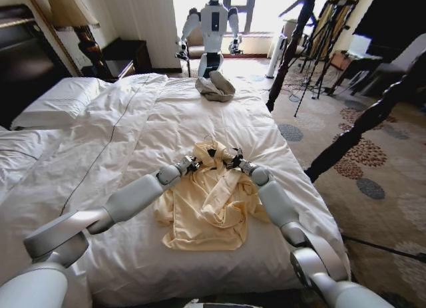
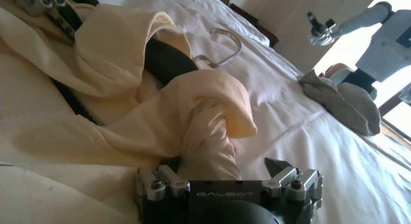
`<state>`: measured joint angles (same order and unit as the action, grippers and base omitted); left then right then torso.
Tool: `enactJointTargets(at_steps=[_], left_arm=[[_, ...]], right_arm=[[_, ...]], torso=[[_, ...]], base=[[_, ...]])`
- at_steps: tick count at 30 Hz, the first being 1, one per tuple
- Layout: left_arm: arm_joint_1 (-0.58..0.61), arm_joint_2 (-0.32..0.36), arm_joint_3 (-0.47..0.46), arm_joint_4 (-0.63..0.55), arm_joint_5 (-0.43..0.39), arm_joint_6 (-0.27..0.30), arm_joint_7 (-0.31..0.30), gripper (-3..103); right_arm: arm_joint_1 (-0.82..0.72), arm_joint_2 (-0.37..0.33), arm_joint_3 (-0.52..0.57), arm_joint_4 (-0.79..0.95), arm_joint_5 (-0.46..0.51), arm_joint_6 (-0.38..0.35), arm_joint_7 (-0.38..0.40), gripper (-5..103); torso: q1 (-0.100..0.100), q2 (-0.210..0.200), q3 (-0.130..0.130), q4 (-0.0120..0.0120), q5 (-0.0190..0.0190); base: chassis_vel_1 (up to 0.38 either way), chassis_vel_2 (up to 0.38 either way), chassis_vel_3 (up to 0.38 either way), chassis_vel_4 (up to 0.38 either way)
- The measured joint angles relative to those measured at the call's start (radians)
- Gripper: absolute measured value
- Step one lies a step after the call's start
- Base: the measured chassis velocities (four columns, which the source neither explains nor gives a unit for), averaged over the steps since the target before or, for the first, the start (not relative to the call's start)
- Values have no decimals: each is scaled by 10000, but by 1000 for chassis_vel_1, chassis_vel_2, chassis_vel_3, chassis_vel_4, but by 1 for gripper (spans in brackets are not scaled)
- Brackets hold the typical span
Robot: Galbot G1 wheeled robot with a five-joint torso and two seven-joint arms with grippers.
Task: Pick up the clothes from the bed and hang them on the clothes hanger.
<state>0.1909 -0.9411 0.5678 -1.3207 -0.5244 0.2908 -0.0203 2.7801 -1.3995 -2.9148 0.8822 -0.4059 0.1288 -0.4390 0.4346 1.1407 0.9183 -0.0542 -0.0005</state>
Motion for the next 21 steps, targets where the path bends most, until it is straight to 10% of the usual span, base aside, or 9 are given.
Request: enactJointTargets(at_steps=[9, 21], left_arm=[[96, -65, -17, 9, 53, -30, -6, 23], [95, -14, -37, -87, 56, -108, -4, 23]], right_arm=[[128, -89, -5, -476, 655, -167, -567, 51], [-66, 168, -51, 14, 934, -278, -306, 32]], torso=[[0, 1, 0, -5, -2], [2, -3, 4, 3, 8]], base=[[0, 0, 0, 0], [0, 0, 0, 0]])
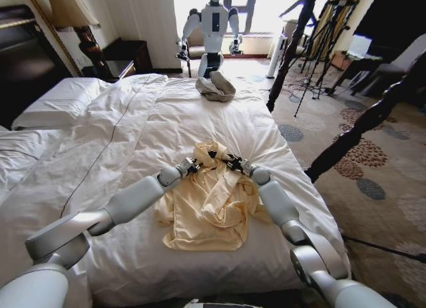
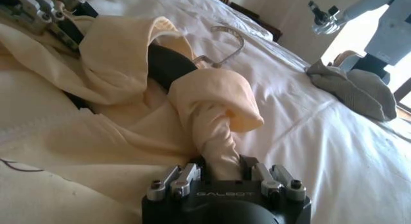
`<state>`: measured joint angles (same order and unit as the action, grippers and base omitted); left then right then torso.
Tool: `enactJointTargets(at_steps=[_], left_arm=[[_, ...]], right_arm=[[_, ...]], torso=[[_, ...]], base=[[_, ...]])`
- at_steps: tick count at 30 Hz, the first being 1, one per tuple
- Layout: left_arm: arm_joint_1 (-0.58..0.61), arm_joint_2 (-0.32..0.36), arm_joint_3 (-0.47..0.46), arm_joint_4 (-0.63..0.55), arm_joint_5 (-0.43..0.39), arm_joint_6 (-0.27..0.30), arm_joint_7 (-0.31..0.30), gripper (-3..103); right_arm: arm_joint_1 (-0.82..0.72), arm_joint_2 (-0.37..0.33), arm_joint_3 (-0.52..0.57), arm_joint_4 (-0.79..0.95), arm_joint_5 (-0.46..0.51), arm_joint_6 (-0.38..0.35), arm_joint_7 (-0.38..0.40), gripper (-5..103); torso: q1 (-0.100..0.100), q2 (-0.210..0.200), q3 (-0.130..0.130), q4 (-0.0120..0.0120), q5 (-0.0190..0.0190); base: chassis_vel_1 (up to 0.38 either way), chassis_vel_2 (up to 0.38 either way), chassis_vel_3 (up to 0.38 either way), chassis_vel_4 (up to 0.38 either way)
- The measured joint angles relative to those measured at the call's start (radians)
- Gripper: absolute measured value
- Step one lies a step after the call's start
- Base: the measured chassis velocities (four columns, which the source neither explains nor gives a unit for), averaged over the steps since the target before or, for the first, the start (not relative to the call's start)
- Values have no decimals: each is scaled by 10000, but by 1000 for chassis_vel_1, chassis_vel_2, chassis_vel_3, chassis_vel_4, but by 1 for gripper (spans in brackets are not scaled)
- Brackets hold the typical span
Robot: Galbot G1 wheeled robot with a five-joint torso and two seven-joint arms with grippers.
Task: Pick up the clothes from the bed and hang them on the clothes hanger.
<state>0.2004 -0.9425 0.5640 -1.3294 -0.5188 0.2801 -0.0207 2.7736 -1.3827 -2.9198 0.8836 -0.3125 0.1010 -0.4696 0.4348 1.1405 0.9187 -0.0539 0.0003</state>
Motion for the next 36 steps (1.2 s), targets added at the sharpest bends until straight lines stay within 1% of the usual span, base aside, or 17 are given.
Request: enactJointTargets(at_steps=[5, 9, 11, 12, 13, 14, 15, 18, 19, 21, 22, 24, 26, 27, 29, 32, 36], left_arm=[[1, -44, -12, -16, 26, -83, -159, 23], [1, -64, 3, -30, 38, -114, -298, 23], [5, -68, 12, -42, 42, -119, -333, 20], [21, -75, 20, -28, 38, -122, -460, 24], [33, -70, 27, -24, 34, -111, -546, 24], [39, -66, 29, -24, 34, -112, -582, 30], [39, -66, 29, -24, 34, -112, -582, 30], [52, -97, 49, -40, 12, -139, -677, 46], [52, -97, 49, -40, 12, -139, -677, 46], [52, -110, 53, -41, -3, -154, -707, 57], [52, -110, 53, -41, -3, -154, -707, 57], [49, -111, 64, -42, -7, -158, -738, 68], [48, -100, 67, -46, -7, -157, -746, 68], [48, -79, 72, -60, -7, -151, -754, 78], [50, -62, 72, -89, -9, -152, -761, 78], [153, 4, -198, -285, -51, -99, -847, 94], [203, 104, -512, -659, -116, 43, -917, 100]], right_arm=[[-175, 186, -15, 552, -366, 57, 302, 27], [-252, 278, -19, 836, -467, 75, 502, 27], [-252, 294, -19, 867, -482, 96, 535, 27], [-252, 313, -18, 902, -508, 132, 605, 27], [-251, 345, -4, 927, -525, 134, 662, 27], [-251, 360, 1, 945, -538, 135, 696, 24], [-251, 360, 1, 945, -538, 135, 696, 24], [-250, 428, 6, 1165, -570, 159, 815, 22], [-250, 428, 6, 1165, -570, 159, 815, 22], [-250, 477, 14, 1294, -592, 171, 841, 22], [-250, 477, 14, 1294, -592, 171, 841, 22], [-262, 490, 18, 1437, -695, 207, 863, 22], [-275, 491, 20, 1506, -744, 223, 868, 22], [-292, 489, 22, 1599, -813, 267, 873, 22], [-310, 481, 22, 1673, -846, 304, 888, 22], [-380, 462, 24, 2000, -911, 346, 1032, 22], [-424, 456, 26, 2329, -914, 352, 1267, 22]], torso=[[1, -1, 2, -3, -3], [1, -1, 2, -6, -4], [2, -1, 2, -6, -5], [1, -1, 1, -7, -3], [1, -1, 1, -4, -6], [1, -1, 1, -4, -6], [1, -1, 1, -4, -6], [1, -1, -1, -4, -5], [1, -1, -1, -4, -5], [1, -1, -1, -5, -5], [1, -1, -1, -5, -5], [1, -1, -1, -7, -5], [0, -1, -1, -6, -4], [0, -1, -1, -6, -6], [0, -1, -2, -6, -7], [0, -1, -2, -6, -7], [0, -1, -3, -5, -8]], base=[[0, 0, 0, 0], [0, 0, 0, 0], [0, 0, 0, 0], [0, 0, 0, 0], [0, 0, 0, 0], [0, 0, 0, 0], [0, 0, 0, 0], [0, 0, 0, 0], [0, 0, 0, 0], [0, 0, 0, 0], [0, 0, 0, 0], [0, 0, 0, 0], [0, 0, 0, 0], [0, 0, 0, 0], [0, 0, 0, 0], [0, 0, 0, 0], [0, 0, 0, 0]])
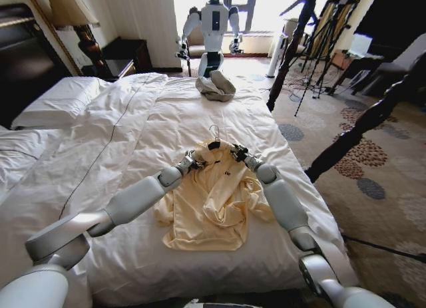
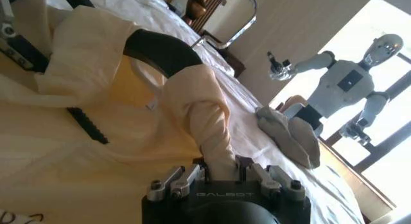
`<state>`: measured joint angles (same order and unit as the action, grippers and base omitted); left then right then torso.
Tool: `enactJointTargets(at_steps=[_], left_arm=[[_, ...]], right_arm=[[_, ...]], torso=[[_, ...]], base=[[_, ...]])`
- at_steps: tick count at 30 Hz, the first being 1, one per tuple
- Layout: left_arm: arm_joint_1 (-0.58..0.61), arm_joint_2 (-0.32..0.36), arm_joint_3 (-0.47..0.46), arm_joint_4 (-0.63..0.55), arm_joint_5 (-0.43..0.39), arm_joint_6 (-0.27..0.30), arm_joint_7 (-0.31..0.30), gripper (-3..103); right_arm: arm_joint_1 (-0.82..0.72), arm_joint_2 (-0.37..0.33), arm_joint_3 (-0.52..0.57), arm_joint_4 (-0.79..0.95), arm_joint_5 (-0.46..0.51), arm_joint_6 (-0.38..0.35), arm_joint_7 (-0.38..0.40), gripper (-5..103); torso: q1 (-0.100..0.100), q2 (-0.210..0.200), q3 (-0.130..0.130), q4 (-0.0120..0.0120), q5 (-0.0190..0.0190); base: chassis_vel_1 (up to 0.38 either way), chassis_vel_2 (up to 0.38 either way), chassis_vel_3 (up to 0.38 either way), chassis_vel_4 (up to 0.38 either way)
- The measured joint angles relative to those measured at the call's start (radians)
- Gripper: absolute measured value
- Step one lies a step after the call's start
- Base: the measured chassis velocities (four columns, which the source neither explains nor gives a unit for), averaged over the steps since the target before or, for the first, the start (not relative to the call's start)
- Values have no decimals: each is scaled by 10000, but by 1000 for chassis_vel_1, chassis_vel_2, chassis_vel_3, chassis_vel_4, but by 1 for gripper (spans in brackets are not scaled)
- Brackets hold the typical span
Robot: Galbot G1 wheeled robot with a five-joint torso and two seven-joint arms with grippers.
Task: Pick up the clothes from the bed and hang them on the clothes hanger.
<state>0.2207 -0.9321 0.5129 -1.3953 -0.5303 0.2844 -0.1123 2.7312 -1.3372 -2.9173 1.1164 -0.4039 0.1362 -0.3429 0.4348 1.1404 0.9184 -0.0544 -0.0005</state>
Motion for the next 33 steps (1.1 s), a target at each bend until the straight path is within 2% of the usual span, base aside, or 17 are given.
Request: enactJointTargets(at_steps=[8, 10, 12, 18, 30, 33], left_arm=[[-136, 291, -219, -465, -93, 195, 20, 100], [-108, 544, -144, -616, 5, 199, 123, 100], [-20, 798, -51, -654, 278, 96, 215, 100], [190, 1194, 8, -793, 523, -143, 407, 100], [-155, 1549, -70, -1132, 553, -87, 476, 100], [-363, 1860, 108, -1270, 911, -82, 732, 100]], right_arm=[[-23, -5, 5, 186, -133, 19, 153, 22], [-26, -10, 5, 127, -167, 55, 173, 22], [-38, -6, 6, 114, -178, 71, 184, 19], [-85, 9, 3, 180, -236, 107, 184, 19], [-293, -55, 4, 430, -405, 260, 61, 19], [-186, -65, 4, 348, -411, 312, 28, 19]], torso=[[-2, 1, 0, -1, 1], [-1, 1, 0, -2, 3], [-1, 1, 0, -1, 1], [-1, 1, 0, 3, -1], [-1, 1, 0, 0, 0], [-1, 2, 0, -1, -2]], base=[[0, 0, 0, 0], [0, 0, 0, 0], [0, 0, 0, 0], [0, 0, 0, 0], [0, 0, 0, 0], [0, 0, 0, 0]])
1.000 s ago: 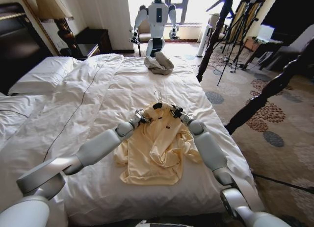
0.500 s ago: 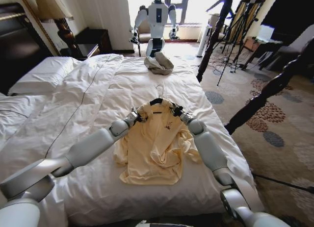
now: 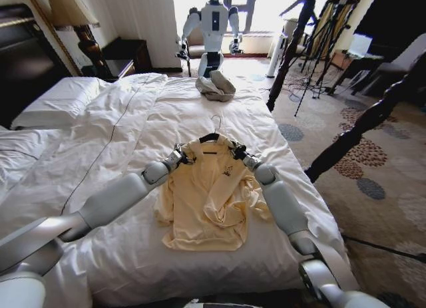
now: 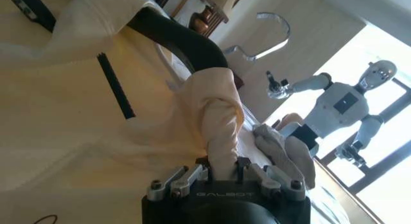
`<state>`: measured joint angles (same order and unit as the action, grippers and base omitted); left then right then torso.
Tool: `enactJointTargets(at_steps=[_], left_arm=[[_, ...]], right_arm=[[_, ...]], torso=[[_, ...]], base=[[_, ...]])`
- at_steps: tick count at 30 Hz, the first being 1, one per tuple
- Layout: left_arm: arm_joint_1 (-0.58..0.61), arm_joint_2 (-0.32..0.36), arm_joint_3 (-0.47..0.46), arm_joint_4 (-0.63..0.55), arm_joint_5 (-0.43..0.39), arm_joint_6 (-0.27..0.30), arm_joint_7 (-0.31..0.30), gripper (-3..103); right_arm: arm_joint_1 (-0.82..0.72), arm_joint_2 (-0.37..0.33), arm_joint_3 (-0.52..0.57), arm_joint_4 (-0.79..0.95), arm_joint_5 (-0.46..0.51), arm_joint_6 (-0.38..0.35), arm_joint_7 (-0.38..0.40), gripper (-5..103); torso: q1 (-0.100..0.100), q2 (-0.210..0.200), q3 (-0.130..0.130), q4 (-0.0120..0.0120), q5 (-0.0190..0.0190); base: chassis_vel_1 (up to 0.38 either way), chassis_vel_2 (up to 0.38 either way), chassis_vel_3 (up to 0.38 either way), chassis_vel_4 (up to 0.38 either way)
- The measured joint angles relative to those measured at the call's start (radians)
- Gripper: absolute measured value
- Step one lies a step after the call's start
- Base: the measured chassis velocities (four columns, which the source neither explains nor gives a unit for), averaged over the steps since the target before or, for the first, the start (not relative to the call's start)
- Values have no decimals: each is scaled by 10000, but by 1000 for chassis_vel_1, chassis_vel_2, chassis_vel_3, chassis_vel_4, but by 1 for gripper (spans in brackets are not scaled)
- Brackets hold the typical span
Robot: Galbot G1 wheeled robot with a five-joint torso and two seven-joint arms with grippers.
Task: Pick up the clothes from the bed and hang them on the clothes hanger.
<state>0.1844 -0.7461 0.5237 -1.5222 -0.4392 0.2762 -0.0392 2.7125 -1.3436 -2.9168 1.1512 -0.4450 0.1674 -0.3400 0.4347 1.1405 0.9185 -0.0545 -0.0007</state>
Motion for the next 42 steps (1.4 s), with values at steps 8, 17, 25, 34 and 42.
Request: enactJointTargets(at_steps=[8, 17, 25, 34, 42], left_arm=[[-516, 932, 363, -255, 132, 124, 732, 100], [-548, 1811, 328, -808, -59, 127, 1289, 100], [386, 2350, -523, -1706, -670, 329, 1359, 100], [3294, 3296, -3856, -3056, -1124, 582, 1453, 100], [5264, 3684, -6292, -3916, -3282, 1116, 168, 100]], right_arm=[[43, -133, -1, -187, -46, 109, -37, 19], [108, -161, -1, -216, -52, 110, -37, 19], [141, -64, -1, -212, -16, 84, -12, 19], [169, 18, -2, -65, 0, 75, 111, 19], [149, 436, -4, 740, 151, 10, 226, 19]], torso=[[0, 0, 0, 1, 1], [0, 0, 0, 2, 3], [0, 0, 0, 0, 3], [0, 0, 1, 3, 5], [-1, 0, 1, 2, 5]], base=[[0, 0, 0, 0], [0, 0, 0, 0], [0, 0, 0, 0], [0, 0, 0, 0], [0, 0, 0, 0]])
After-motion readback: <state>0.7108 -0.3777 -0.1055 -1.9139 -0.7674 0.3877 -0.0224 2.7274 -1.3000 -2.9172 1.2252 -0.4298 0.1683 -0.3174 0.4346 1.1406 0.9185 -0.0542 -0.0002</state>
